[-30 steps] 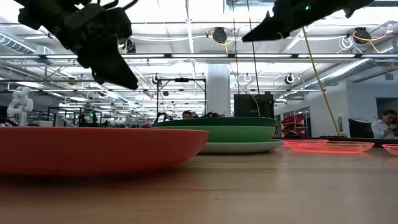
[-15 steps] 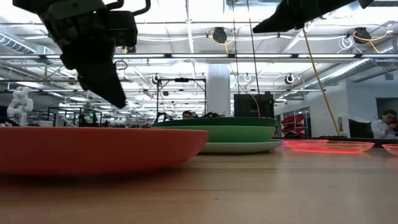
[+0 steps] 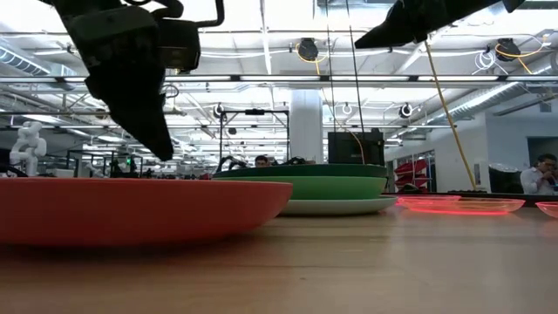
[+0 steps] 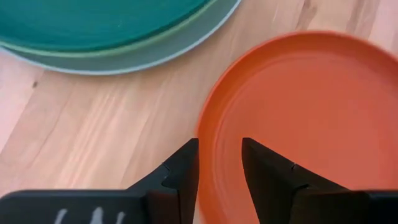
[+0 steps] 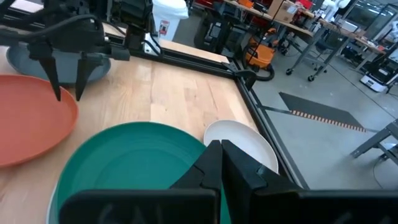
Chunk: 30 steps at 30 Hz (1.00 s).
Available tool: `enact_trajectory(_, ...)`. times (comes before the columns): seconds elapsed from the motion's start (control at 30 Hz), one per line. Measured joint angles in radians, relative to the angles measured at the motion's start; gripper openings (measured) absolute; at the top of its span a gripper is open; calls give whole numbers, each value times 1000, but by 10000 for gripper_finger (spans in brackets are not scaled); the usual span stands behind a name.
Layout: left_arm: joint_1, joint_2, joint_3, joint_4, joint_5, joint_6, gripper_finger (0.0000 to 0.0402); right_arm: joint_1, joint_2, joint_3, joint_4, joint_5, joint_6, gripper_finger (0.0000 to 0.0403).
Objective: Stack plastic plates
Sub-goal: Stack the orange plate on top of the green plate
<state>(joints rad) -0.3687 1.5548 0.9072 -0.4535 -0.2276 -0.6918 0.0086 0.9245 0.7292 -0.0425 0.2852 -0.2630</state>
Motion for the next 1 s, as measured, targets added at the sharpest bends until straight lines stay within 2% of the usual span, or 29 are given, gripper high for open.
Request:
enact_trajectory(0.3, 19, 40, -1, 0, 0, 73, 128, 0, 1, 0, 0, 0, 7, 0)
enact_trajectory(0.57, 31, 50, -1, 9, 27, 32, 130, 0, 1, 0, -2, 0, 12, 0)
enact_trajectory(0.67, 31, 50, -1, 5, 25, 36, 148, 0, 1, 0, -1, 0, 12, 0)
enact_trajectory(0.87, 34, 50, -1, 4, 14, 44, 212, 0, 1, 0, -1, 0, 12, 0)
enact_trajectory(1.0, 35, 50, -1, 3, 10, 68, 224, 0, 1, 0, -1, 0, 12, 0)
